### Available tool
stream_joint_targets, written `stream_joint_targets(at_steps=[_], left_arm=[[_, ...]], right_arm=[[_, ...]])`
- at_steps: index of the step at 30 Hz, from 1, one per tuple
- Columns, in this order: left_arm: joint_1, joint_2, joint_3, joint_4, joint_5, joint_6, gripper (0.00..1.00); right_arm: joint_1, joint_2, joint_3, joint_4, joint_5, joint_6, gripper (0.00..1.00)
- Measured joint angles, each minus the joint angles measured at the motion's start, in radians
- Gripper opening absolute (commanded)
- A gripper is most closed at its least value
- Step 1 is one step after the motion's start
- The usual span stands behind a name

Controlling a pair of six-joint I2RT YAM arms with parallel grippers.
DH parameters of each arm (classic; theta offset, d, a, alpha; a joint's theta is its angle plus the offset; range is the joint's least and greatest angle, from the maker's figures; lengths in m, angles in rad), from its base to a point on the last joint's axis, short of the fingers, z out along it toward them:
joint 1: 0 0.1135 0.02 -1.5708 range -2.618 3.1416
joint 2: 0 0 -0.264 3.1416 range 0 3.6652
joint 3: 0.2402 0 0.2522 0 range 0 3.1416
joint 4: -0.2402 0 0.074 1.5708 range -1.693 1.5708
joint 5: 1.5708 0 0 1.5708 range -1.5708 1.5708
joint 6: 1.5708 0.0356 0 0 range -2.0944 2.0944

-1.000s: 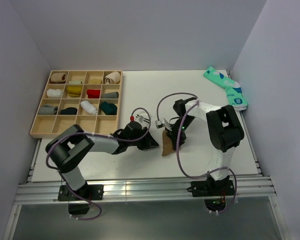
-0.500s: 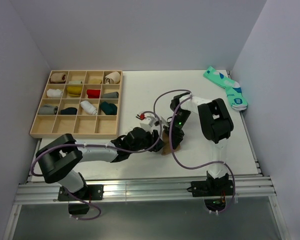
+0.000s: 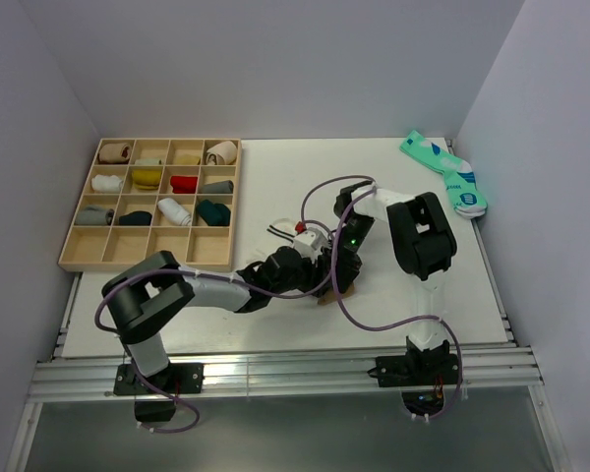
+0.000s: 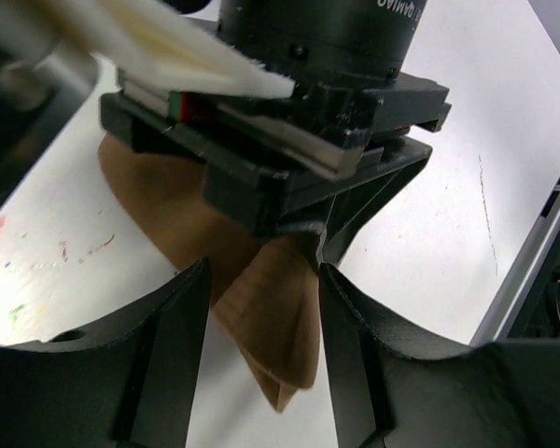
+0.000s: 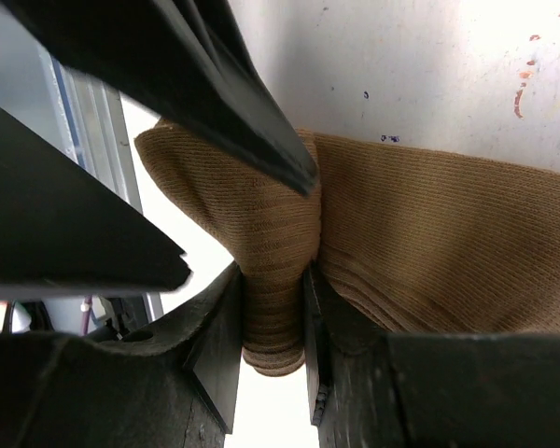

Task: Roll the socks
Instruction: Roll the sock at the center of the board.

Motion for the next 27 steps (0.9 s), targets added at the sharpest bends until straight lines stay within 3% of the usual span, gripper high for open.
stream_joint_targets(at_steps=[13,19,22,27], left_arm=[[0.0,0.069,0.018,0.043,0.06,0.011,0.52],[0.0,0.113,0.018,0.068,0.095,0.005,0.44],[0.001,0.121,0.018,0.085,0.108,-0.001,0.36],[0.002,0.124,0.014,0.106,0.123,-0.033,0.05]], right_arm=[[0.0,0.013,0.008,-0.008,0.0,0.004,0.3],[0.0,0.024,0.019,-0.017,-0.002,0.008,0.31],[0.0,0.024,0.019,-0.017,-0.001,0.008,0.32],[0.0,0.024,0.019,-0.013,0.003,0.019,0.39]])
